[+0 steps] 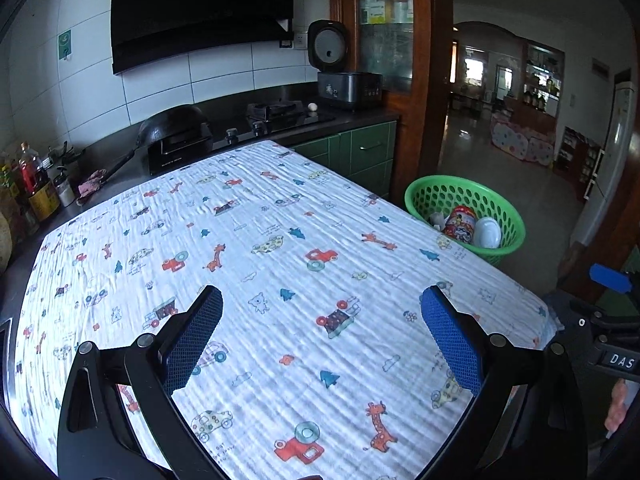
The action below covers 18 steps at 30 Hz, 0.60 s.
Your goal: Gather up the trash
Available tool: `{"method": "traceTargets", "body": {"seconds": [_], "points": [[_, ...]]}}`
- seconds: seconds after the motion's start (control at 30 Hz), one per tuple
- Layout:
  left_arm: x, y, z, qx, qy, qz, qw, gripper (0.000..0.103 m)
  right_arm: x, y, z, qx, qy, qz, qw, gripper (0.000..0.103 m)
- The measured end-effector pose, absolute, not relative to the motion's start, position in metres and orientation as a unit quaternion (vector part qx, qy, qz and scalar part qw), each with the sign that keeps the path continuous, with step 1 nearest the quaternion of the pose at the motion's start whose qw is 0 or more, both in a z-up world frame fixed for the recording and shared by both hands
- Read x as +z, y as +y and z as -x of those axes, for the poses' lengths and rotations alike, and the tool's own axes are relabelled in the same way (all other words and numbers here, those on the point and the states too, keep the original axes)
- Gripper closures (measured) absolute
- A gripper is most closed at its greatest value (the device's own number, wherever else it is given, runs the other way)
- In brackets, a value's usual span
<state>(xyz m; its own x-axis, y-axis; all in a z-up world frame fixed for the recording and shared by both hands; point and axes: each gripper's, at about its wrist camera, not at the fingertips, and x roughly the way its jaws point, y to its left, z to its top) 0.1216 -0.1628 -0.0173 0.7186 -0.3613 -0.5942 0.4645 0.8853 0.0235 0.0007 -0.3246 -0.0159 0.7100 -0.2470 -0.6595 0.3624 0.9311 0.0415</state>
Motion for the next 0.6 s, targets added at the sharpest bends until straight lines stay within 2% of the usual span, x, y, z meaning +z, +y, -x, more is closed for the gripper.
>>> {"method": "traceTargets", "body": {"seconds": [0.6], "points": [[-0.024, -0.148, -0.111, -0.199, 0.302, -0.080, 0.929, 0.005, -0.019, -0.300, -0.009, -0.132, 0.338, -0.065, 0.930, 0.013]]}}
